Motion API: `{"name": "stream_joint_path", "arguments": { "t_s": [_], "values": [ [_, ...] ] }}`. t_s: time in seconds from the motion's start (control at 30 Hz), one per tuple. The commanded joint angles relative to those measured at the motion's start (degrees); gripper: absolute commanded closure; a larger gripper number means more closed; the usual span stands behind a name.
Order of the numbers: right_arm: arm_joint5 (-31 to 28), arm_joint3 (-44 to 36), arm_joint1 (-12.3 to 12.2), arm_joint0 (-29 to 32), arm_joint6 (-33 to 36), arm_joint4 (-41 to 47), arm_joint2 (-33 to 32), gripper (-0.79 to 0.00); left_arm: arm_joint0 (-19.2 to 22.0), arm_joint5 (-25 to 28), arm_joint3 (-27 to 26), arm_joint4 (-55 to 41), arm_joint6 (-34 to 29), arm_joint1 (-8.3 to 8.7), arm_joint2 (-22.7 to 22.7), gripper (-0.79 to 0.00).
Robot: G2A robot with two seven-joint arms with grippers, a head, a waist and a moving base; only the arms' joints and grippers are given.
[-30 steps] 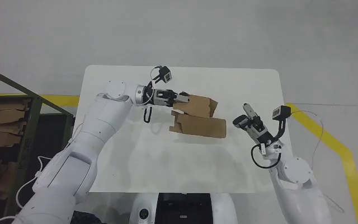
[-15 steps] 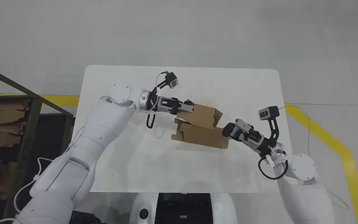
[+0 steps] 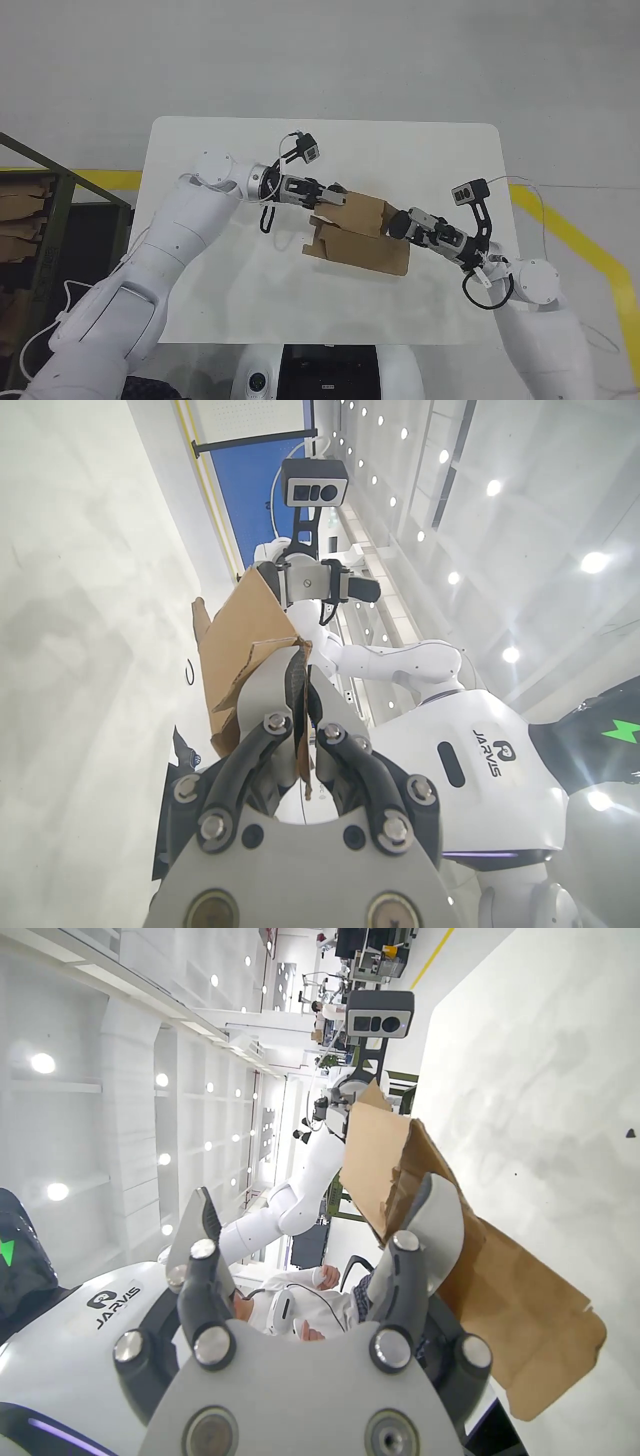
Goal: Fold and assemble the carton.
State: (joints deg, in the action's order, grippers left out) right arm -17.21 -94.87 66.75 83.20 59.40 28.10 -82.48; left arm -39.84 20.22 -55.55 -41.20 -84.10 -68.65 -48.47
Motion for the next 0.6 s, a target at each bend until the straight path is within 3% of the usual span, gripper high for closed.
{"name": "stream_joint_path", "arguments": {
  "t_s": [0.0, 0.3, 0.57],
  "values": [
    [0.1, 0.4, 0.0, -0.4, 0.0, 0.1, 0.4, -0.591, 0.2, 0.0, 0.2, 0.3, 0.0, 0.01, 0.4, 0.0],
    [0.9, 1.8, -0.1, -1.5, 0.3, -0.5, 2.8, -0.511, 0.9, 0.2, 0.0, -0.2, 0.2, -0.19, 2.4, 0.0],
    [0.2, 2.0, -0.4, -1.5, -0.3, -0.6, 2.3, -0.526, 0.9, 0.0, -0.2, -0.5, 0.0, 0.1, 2.7, 0.0]
  ]
}}
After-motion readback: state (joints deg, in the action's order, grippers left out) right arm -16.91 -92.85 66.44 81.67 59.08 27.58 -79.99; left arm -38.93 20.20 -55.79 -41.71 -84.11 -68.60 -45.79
